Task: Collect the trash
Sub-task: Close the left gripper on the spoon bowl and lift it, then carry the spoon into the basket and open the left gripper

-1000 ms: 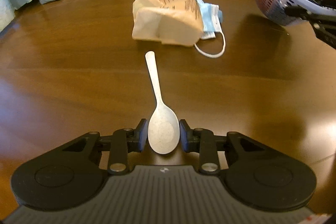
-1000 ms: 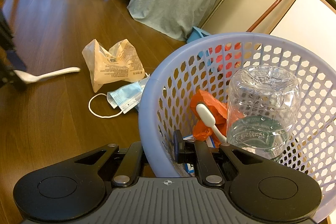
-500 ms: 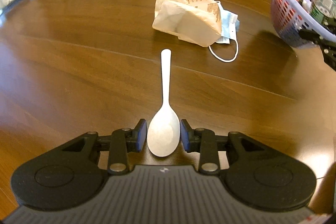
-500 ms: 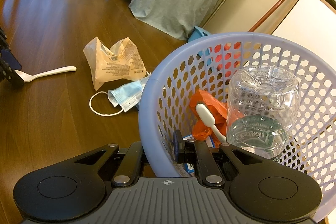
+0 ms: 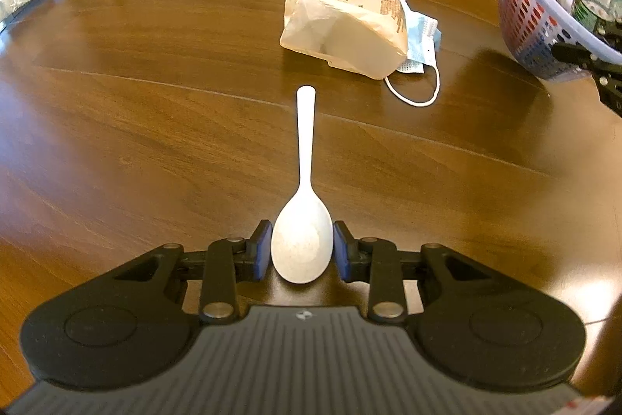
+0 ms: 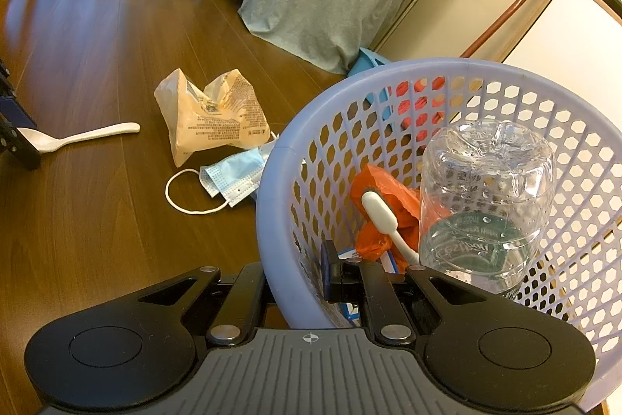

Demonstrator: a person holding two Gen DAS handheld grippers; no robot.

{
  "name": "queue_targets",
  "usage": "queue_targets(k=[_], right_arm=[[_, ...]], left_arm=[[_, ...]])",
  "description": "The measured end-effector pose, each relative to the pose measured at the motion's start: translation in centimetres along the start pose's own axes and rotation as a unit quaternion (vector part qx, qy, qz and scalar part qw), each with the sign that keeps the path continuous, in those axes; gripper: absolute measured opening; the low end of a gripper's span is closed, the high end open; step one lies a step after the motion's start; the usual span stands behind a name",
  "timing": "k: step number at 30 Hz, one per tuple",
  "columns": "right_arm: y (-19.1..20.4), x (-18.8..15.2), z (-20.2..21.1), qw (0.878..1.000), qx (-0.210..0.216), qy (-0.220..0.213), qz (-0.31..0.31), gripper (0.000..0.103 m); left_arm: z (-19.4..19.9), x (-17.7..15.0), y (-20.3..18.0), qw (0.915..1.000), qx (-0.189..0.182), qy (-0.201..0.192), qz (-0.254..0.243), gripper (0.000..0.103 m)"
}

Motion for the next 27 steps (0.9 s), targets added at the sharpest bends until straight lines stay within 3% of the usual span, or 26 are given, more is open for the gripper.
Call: queue_targets(k=[27], right_arm=[[-0.4,-0.2,0.7,1.000,0.016,0.010,0.012,0.006]], left_arm=[[4.5,1.4,-2.1,0.9988,-0.021,-0.021,-0.038,0.027]])
Point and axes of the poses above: each gripper's, at about its wrist camera, not at the fingertips, and z roughly against the way its jaws point, y to its left, x to its top, the point moved 6 cm from there along -z, roughly the way its jaws point, and after that the axes turned 15 degrees about -x, right-handed, at the moved point
